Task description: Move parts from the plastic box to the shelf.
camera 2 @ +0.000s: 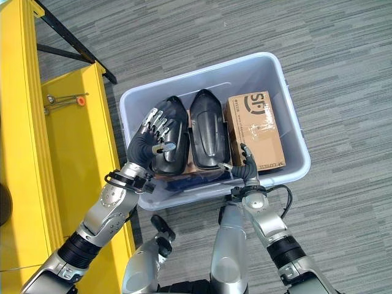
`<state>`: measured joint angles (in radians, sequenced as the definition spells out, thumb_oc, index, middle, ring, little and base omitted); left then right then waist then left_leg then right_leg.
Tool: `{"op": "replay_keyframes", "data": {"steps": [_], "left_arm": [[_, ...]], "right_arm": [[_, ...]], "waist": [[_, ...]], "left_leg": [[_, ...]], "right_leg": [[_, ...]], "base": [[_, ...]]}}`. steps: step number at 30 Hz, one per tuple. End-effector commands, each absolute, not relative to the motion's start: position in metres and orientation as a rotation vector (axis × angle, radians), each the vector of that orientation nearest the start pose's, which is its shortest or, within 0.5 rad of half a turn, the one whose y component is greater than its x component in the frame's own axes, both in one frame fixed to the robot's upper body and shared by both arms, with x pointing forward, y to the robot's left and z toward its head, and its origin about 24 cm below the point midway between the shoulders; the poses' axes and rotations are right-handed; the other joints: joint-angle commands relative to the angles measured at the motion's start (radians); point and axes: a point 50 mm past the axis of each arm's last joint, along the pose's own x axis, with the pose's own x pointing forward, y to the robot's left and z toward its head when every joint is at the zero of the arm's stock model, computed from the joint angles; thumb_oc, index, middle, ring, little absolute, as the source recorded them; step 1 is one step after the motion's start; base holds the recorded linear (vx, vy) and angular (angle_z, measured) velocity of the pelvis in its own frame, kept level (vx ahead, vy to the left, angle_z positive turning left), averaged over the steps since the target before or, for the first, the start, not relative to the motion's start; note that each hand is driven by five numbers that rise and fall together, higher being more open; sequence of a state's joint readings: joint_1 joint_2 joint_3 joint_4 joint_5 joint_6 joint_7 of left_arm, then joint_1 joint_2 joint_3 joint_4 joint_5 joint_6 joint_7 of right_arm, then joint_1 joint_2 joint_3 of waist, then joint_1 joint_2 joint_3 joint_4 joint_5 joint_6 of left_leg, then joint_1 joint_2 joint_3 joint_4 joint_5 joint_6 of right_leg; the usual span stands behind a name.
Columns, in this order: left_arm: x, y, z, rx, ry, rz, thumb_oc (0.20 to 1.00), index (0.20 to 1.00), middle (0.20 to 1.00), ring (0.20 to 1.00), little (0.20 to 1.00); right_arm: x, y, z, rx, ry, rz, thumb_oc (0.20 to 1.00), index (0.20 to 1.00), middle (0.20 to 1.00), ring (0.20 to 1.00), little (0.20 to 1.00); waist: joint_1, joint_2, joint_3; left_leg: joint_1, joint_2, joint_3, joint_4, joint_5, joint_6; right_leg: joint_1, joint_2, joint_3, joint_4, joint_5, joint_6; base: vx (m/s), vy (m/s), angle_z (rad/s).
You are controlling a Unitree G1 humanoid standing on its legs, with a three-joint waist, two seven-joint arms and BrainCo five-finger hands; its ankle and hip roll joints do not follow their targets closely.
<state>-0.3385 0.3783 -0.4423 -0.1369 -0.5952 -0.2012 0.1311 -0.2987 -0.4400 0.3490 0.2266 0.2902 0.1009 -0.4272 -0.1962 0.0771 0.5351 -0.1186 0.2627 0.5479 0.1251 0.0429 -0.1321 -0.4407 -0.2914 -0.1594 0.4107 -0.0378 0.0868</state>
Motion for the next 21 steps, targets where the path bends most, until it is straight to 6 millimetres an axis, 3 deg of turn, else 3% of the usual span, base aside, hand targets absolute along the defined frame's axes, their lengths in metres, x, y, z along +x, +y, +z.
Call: {"op": "replay_keyframes", "data": {"steps": [1,2,3,5,15,21], "left_arm": [[0.262,0.091,0.164,-0.224,-0.509,-0.486,1.000,1.000,1.000,1.000,1.000],[0.264,0.080,0.172,-0.214,-0.521,-0.512,1.000,1.000,1.000,1.000,1.000],[0.268,0.078,0.176,-0.199,-0.511,-0.531,1.000,1.000,1.000,1.000,1.000],[0.268,0.076,0.176,-0.197,-0.507,-0.536,1.000,1.000,1.000,1.000,1.000],[0.266,0.073,0.176,-0.202,-0.496,-0.555,1.000,1.000,1.000,1.000,1.000],[0.268,0.076,0.174,-0.202,-0.495,-0.548,1.000,1.000,1.000,1.000,1.000]], "right_arm": [[0.298,-0.165,0.059,-0.221,0.015,-0.119,1.000,1.000,1.000,1.000,1.000],[0.318,-0.142,0.094,-0.255,-0.103,-0.148,1.000,1.000,1.000,1.000,1.000],[0.336,-0.145,0.125,-0.323,-0.266,-0.245,1.000,1.000,1.000,1.000,1.000],[0.337,-0.141,0.141,-0.347,-0.365,-0.230,1.000,1.000,1.000,1.000,1.000],[0.322,-0.112,0.192,-0.409,-0.725,-0.101,1.000,1.000,1.000,1.000,1.000],[0.321,-0.108,0.196,-0.422,-0.709,-0.125,1.000,1.000,1.000,1.000,1.000]], "waist": [[0.003,-0.028,-0.043],[0.030,-0.024,-0.015],[0.056,-0.008,-0.015],[0.062,-0.003,-0.015],[0.071,0.008,-0.015],[0.075,0.007,-0.015]], "left_leg": [[-0.020,0.106,-0.071,0.122,-0.128,0.000],[-0.117,0.083,-0.079,0.156,-0.136,-0.006],[-0.224,0.083,-0.096,0.197,-0.137,-0.004],[-0.235,0.081,-0.095,0.199,-0.137,-0.003],[-0.263,0.077,-0.090,0.207,-0.134,-0.002],[-0.268,0.079,-0.088,0.214,-0.137,-0.001]], "right_leg": [[0.042,-0.051,0.090,-0.119,0.027,0.103],[-0.037,-0.033,0.075,-0.112,0.027,0.095],[-0.120,-0.038,0.052,-0.073,0.020,0.088],[-0.129,-0.041,0.045,-0.068,0.018,0.088],[-0.153,-0.050,0.030,-0.052,0.011,0.087],[-0.156,-0.049,0.026,-0.045,0.007,0.086]], "base": [[-0.02,-0.136,0.00],[-0.02,-0.204,-0.18],[-0.02,-0.209,-0.20],[0.00,-0.047,0.28],[0.00,-0.003,0.09],[0.00,0.000,0.00]]}}
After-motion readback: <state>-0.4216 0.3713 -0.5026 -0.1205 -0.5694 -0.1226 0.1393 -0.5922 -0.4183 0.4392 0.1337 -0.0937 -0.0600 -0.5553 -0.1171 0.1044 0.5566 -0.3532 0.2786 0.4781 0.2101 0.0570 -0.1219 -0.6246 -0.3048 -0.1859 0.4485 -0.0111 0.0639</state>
